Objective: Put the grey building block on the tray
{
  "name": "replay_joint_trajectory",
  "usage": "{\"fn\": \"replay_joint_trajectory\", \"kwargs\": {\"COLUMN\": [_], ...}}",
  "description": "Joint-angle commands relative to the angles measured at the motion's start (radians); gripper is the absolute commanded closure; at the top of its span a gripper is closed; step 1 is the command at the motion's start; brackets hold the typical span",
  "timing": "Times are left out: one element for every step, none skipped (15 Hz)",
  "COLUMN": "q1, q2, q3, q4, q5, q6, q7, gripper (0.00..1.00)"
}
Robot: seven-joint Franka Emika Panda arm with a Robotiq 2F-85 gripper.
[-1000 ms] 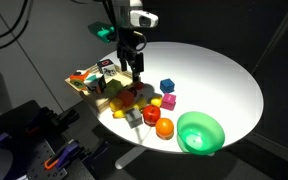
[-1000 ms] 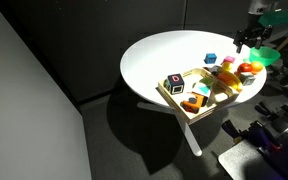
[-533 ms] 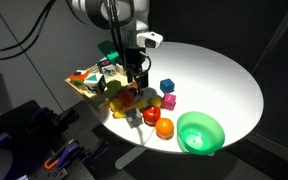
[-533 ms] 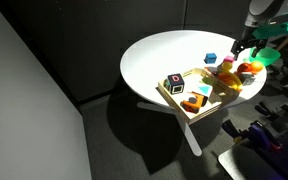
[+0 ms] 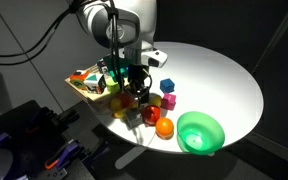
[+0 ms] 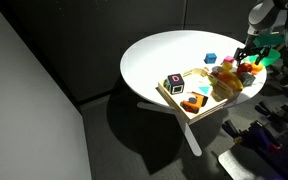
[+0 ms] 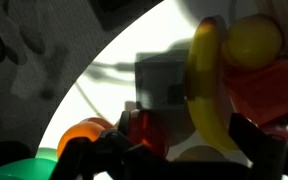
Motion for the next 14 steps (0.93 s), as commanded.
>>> {"fn": "replay_joint_trajectory", "kwargs": {"q1": [-0.016,-0.020,-0.025,-0.028,-0.030,-0.033,-0.035,-0.037,-0.038,-0.038,-0.040,-0.040,-0.042,-0.043], "q2": [0.004,0.005,0.005,0.005,0.005,0.006,0.007,0.009,0.011,0.015,0.018,0.022,0.025,0.029], "q3": [-0.003,-0.003,-0.001,0.000,0.001,0.003,0.006,0.009,0.010,0.012,0.014,0.014,0.016,0.018], "q4": [-0.015,-0.019,-0.026,-0.034,-0.043,-0.055,-0.065,-0.076,-0.087,-0.095,-0.104,-0.111,-0.116,-0.122], "q5": [0.040,0.047,0.053,0.057,0.059,0.060,0.061,0.063,0.062,0.062,0.062,0.061,0.062,0.062], "q6": [0.024,0.031,0.047,0.061,0.081,0.105,0.127,0.147,0.170,0.188,0.205,0.220,0.233,0.245], "q7": [-0.007,-0.014,-0.025,-0.032,-0.038,-0.047,-0.057,-0.066,-0.075,-0.083,-0.094,-0.099,-0.105,-0.113], "gripper": [0.00,0.00,0.00,0.00,0.00,0.00,0.00,0.00,0.00,0.00,0.00,0.00,0.00,0.00]}}
